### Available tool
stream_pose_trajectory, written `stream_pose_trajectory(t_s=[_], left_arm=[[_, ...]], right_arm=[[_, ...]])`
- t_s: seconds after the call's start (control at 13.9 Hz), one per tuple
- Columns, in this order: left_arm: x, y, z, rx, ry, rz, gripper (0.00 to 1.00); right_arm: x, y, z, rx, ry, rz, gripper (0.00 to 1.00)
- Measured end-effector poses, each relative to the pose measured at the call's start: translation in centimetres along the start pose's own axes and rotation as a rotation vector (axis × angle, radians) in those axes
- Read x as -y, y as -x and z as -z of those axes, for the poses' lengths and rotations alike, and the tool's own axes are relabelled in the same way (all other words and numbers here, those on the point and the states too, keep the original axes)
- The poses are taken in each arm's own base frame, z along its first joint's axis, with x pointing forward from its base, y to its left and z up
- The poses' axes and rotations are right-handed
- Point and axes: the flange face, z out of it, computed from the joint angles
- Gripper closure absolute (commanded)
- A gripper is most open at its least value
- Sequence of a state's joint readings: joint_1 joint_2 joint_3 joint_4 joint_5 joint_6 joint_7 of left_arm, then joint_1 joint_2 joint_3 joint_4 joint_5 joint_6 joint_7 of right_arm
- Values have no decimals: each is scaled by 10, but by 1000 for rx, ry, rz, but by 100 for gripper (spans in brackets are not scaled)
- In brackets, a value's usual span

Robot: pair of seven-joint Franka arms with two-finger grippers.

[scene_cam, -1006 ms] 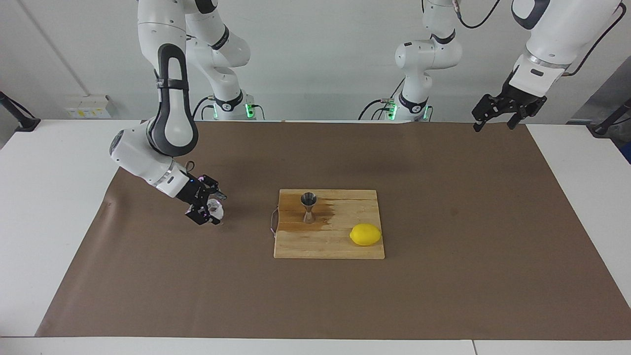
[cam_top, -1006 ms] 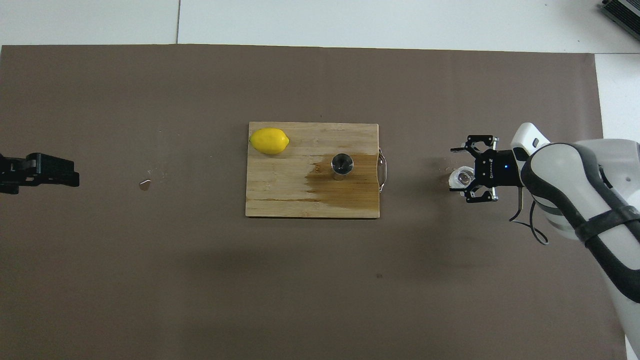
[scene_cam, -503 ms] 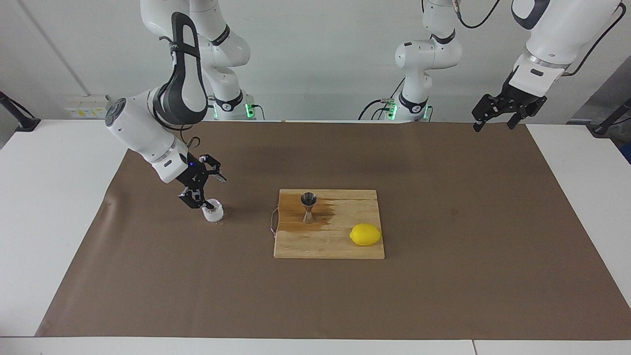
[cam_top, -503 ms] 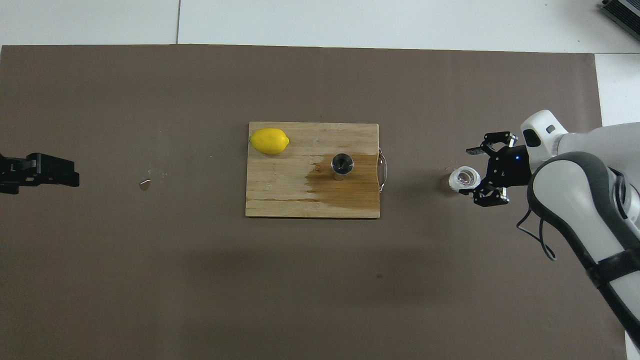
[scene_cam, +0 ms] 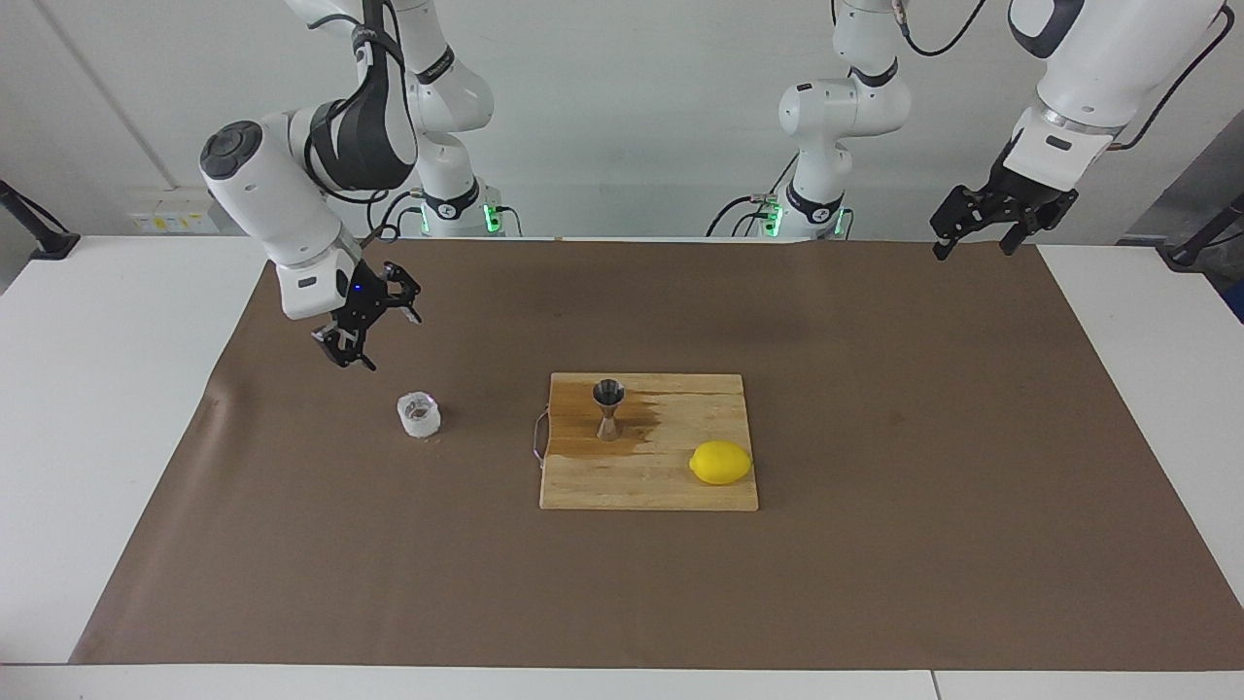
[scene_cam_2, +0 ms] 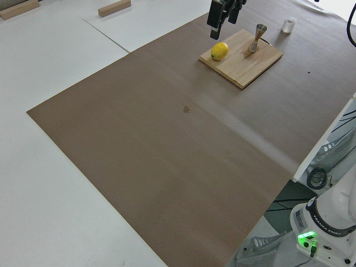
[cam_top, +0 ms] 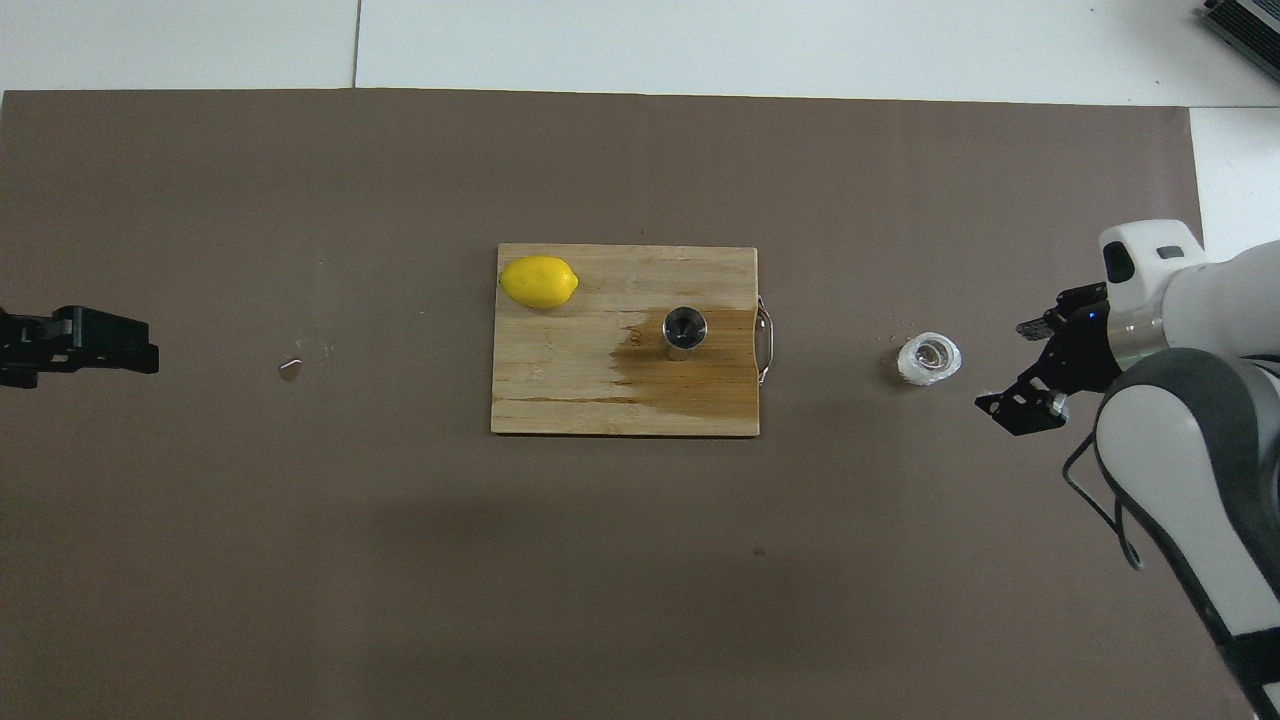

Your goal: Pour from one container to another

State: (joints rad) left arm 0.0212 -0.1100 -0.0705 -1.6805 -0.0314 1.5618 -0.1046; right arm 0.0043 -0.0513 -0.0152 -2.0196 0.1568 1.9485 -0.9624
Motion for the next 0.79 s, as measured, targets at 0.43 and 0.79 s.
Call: stream_pose_trajectory(t_s=[0.43, 0.79], left_arm=[[0, 0, 0, 0, 0, 0, 0], [0, 0, 0, 0, 0, 0, 0]], right_arm=[[10, 8, 63, 122, 31, -474, 0], [15, 6, 125, 104, 65, -917, 0]])
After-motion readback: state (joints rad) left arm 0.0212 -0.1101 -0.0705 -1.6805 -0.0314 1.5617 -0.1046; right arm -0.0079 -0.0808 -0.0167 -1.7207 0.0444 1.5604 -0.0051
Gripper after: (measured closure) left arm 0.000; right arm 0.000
